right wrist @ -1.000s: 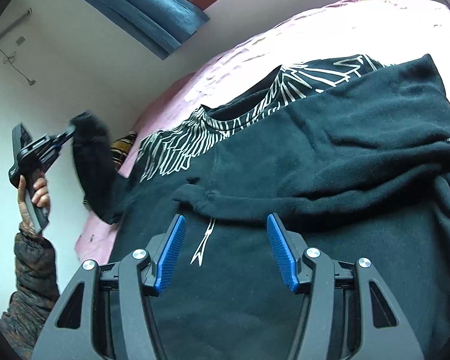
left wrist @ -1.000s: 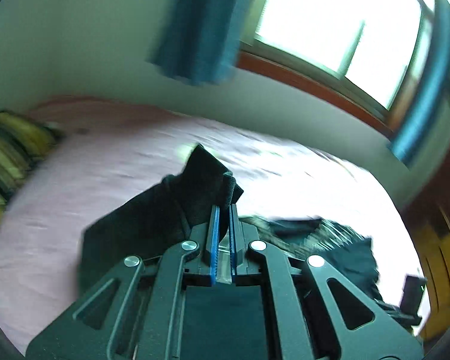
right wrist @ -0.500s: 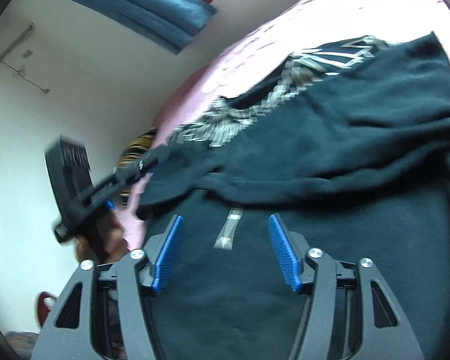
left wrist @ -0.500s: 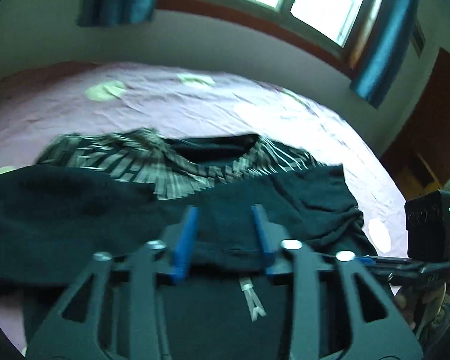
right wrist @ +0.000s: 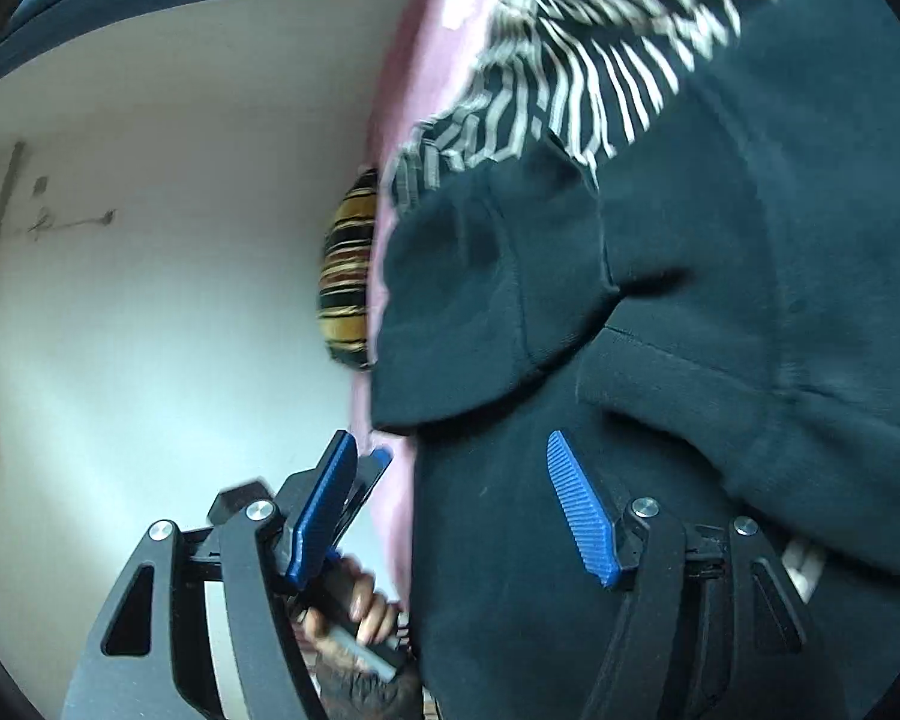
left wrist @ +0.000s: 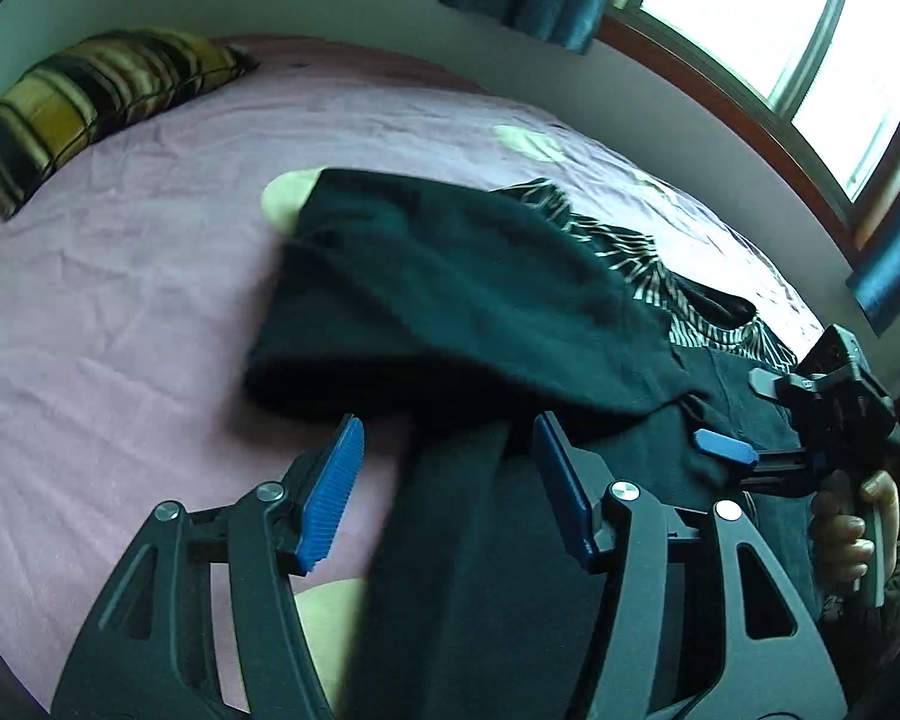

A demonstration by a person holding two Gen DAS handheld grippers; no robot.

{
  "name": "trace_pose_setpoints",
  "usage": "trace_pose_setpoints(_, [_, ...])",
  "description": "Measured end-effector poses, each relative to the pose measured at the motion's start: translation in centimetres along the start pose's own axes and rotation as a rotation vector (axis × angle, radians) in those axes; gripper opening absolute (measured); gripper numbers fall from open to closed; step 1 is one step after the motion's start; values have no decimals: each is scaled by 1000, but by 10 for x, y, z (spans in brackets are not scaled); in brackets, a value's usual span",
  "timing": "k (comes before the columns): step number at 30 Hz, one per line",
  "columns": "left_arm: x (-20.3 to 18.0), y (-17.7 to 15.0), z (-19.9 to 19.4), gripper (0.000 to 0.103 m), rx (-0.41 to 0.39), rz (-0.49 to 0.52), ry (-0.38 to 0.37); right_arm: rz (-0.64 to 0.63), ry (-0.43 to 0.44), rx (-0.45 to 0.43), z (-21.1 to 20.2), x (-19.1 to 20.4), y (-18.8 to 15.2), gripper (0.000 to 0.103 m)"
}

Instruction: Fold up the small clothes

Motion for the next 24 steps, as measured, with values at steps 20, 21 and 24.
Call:
trace_pose_setpoints(20, [12,-9,8,63,14,-83,-87,97,-256,-345,38,16,-22,54])
trace_pose_setpoints(21, [13,-10,8,63,15,-89,-91,100,-254,-367,36,15,-16,55])
trace_pose_setpoints(24, [17,-11,8,63,11,-110,-108,119,-220,-434,30,11,-7,55])
Point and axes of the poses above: each gripper's, at about its wrist camera, not at the fingertips, and z roughly the way its jaws point, x to its left, y to its top, the point moved 4 cm from there along z, roughly the way its jaws point, and after that the axes turned 2 degrees about -z, right-handed, at the moved point
